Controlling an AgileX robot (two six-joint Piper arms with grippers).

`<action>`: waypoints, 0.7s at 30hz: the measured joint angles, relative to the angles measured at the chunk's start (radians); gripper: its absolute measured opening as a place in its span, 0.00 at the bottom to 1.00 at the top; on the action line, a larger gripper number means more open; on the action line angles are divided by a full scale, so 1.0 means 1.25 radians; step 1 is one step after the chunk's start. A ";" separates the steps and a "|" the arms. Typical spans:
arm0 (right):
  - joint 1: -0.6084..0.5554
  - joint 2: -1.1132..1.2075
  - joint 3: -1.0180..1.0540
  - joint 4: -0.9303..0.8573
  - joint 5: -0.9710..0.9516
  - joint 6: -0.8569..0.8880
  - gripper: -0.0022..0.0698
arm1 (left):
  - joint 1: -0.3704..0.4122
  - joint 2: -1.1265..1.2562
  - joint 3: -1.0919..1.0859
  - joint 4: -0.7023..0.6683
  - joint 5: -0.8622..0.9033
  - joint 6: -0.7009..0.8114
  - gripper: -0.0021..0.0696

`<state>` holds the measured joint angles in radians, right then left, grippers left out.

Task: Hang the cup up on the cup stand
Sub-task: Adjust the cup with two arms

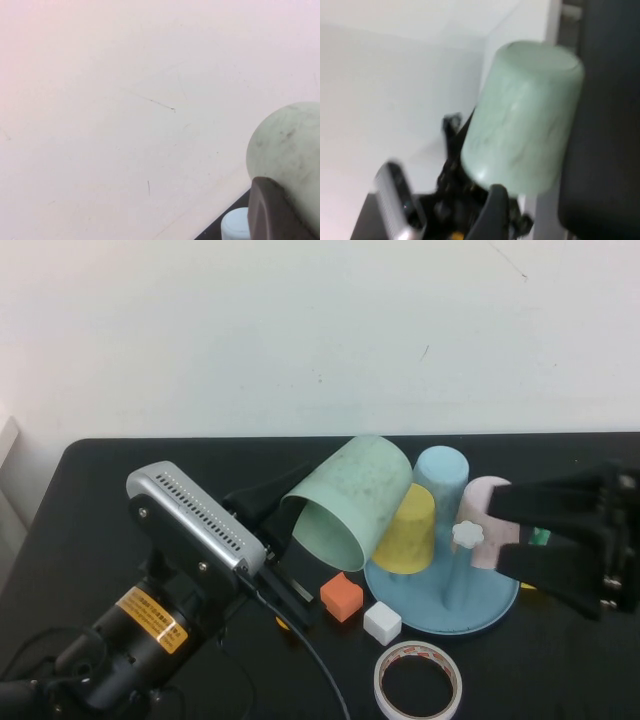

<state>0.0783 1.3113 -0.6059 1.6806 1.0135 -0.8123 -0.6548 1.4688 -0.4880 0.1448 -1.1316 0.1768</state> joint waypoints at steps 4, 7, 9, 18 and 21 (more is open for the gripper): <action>0.077 0.008 -0.048 0.001 -0.134 0.070 0.99 | 0.000 0.000 0.000 -0.002 0.000 0.002 0.04; 0.128 0.011 -0.095 0.001 -0.197 0.108 0.99 | 0.000 0.000 0.000 -0.005 0.000 0.009 0.04; 0.154 0.018 -0.126 0.004 -0.222 0.121 0.99 | 0.000 0.000 0.000 -0.009 0.000 0.012 0.04; 0.247 0.132 -0.240 0.013 -0.256 0.192 0.99 | 0.000 0.000 0.000 -0.018 0.000 0.018 0.04; 0.268 0.168 -0.257 0.013 -0.258 0.206 0.99 | 0.000 0.000 0.000 -0.019 0.000 0.018 0.04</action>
<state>0.4135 1.5215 -0.9270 1.6971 0.6910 -0.5549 -0.6548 1.4688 -0.4880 0.1205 -1.1316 0.1996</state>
